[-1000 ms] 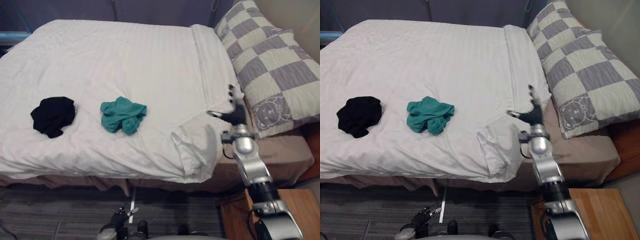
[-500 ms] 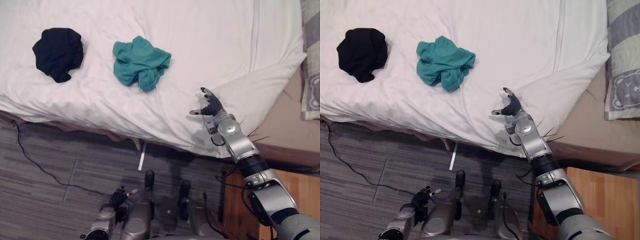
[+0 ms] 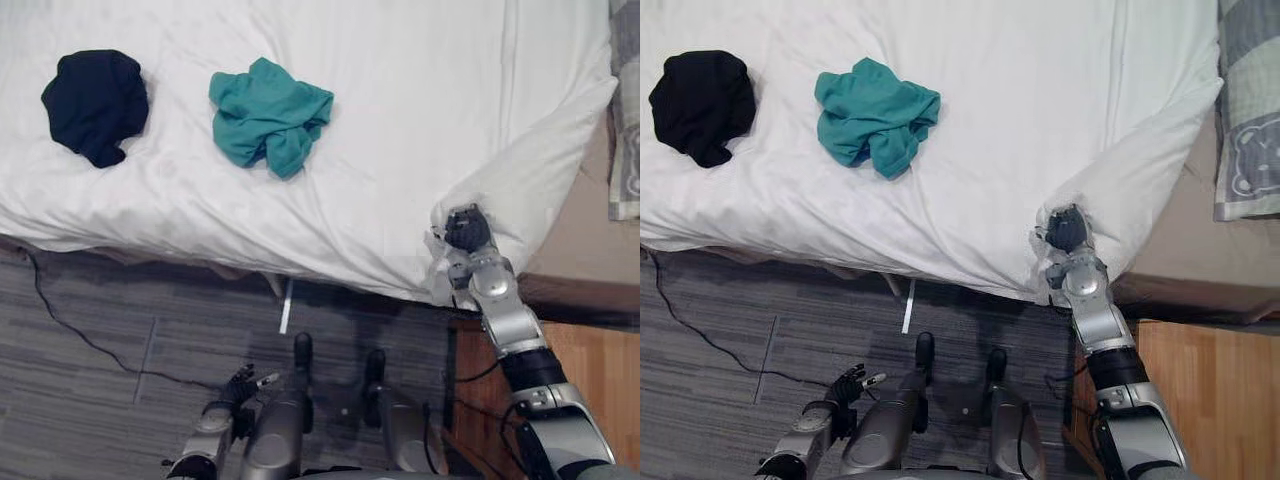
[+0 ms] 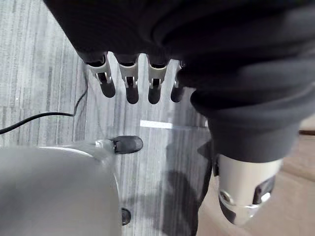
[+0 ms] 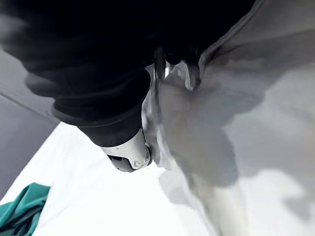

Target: Tidy the bed and pick cloth on bed and put in laundry

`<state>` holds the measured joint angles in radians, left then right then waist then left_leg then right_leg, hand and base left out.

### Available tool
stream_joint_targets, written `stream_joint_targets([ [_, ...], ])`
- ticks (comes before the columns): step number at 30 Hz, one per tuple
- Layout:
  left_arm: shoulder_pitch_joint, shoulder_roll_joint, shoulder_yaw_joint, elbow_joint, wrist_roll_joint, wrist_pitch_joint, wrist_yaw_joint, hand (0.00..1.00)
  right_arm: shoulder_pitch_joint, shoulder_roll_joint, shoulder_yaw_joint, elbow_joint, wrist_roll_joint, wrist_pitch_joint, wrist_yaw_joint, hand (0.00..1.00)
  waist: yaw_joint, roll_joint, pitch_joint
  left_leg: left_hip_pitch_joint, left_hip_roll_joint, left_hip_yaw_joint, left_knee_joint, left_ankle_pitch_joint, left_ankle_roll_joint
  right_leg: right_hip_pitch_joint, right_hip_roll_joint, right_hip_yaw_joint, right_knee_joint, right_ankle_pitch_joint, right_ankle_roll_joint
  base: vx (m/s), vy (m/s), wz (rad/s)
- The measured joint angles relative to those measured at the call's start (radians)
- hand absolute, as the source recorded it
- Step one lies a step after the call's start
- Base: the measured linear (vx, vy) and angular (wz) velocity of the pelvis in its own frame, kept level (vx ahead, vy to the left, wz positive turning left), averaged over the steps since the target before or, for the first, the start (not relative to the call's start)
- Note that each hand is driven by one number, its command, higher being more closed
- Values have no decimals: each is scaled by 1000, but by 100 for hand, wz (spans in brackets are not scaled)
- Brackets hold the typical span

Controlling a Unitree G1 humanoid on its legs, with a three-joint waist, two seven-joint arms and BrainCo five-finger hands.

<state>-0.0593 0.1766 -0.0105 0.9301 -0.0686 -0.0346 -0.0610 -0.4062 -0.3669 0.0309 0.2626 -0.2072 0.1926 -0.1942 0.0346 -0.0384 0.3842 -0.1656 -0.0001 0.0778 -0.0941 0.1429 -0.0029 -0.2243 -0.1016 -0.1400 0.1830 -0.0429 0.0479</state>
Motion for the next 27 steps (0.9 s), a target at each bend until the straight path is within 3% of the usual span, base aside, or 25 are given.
stream_joint_targets([
  [5,3,1,2,0,0,2,3,0,48,0,-126,76,47,12,-44,100,-21,-15,-13,46,4,36,0,-10,-2,37,9,37,-22,12,9,15,-6,-23],
  [6,3,1,3,0,0,3,3,0,59,0,-177,128,83,13,-59,0,-23,-24,-20,56,7,41,0,-12,-1,55,13,41,-43,22,8,26,-6,-24],
  [10,31,3,5,0,-3,9,2,0,133,-2,-339,345,281,27,-103,0,-27,-55,-87,82,12,58,-1,-23,3,91,22,57,-83,34,9,55,-5,-16],
  [14,90,-5,35,5,-2,9,-2,0,179,-2,-574,574,564,40,-152,0,-50,-45,-159,135,11,63,-8,-39,-2,153,22,61,-111,34,10,62,3,-6],
  [15,93,-9,47,7,-2,9,-3,0,181,-3,-607,594,590,44,-169,0,-51,-41,-162,144,11,65,-9,-41,-2,163,22,61,-116,34,10,14,2,-11],
  [20,137,-54,92,25,-5,-13,-31,0,210,-11,-744,592,725,40,-415,0,-47,-2,-217,181,18,106,-10,-74,0,207,23,62,-137,29,17,-26,5,-14],
  [21,152,-67,92,26,-12,-16,-42,0,210,-17,-749,548,734,7,-471,100,-48,-2,-233,180,21,133,-10,-77,3,208,19,56,-145,30,19,-12,20,-6],
  [22,156,-72,92,26,-13,-17,-48,0,209,-23,-748,524,735,-9,-493,100,-48,3,-238,182,21,139,-10,-78,4,213,18,55,-148,31,21,7,33,7],
  [24,174,-90,89,27,-25,-17,-60,0,206,-68,-734,389,733,-84,-530,100,-48,16,-251,193,19,174,-10,-80,8,231,3,36,-152,32,30,13,48,19],
  [27,192,-76,86,21,-38,-17,-70,0,157,-128,-647,226,676,-171,-481,100,-47,11,-267,195,12,174,-9,-80,9,237,-7,29,-150,27,38,29,61,13],
])
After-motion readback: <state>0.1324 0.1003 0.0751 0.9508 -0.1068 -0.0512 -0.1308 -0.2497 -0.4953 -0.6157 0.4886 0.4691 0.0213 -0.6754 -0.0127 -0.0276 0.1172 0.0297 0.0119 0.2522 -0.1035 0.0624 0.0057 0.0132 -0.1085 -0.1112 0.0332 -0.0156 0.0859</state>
